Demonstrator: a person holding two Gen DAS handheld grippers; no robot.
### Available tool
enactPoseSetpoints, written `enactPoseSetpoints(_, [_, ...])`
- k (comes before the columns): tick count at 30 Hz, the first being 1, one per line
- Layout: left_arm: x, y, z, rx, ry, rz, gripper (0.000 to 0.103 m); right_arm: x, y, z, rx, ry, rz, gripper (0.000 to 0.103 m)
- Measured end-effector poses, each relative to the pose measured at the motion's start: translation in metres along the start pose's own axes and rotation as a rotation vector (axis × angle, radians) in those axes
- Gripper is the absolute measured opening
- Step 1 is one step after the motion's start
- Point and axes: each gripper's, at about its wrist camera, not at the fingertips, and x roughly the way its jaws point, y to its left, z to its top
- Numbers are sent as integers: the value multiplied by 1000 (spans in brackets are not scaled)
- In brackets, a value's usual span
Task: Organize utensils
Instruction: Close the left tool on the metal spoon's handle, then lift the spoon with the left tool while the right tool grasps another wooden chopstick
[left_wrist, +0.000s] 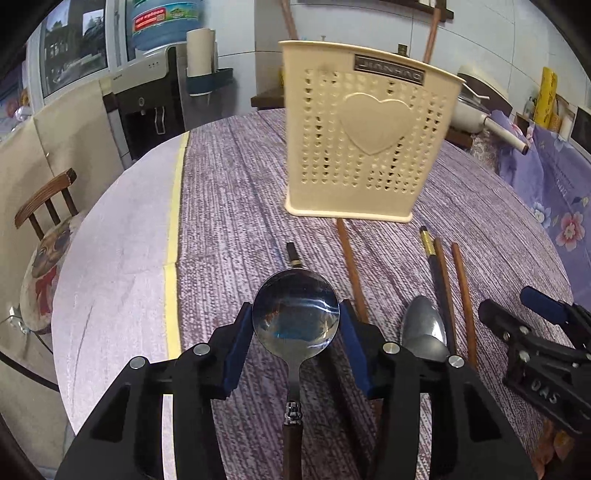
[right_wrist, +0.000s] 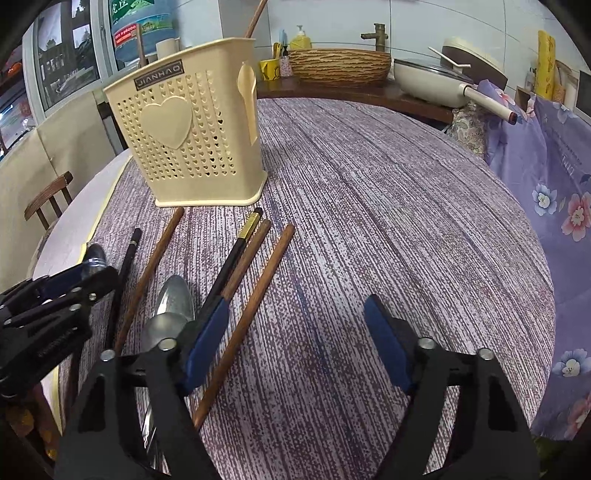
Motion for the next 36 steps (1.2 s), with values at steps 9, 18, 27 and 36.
enactPoseSetpoints(9, [3,13,1,-20,9,16,47,32,16,20,-5,72,-34,38])
enactPoseSetpoints(18, [7,16,6,-17,16,16,47,48,28,40,-12,91,-41,22])
enactPoseSetpoints(27, [3,18,10,-20,1,0,47,56,15,51,50,94,19,8])
enactPoseSetpoints(36, [-9,14,16,-16,-37,-31,47,39,-5,58,106,42,132,8])
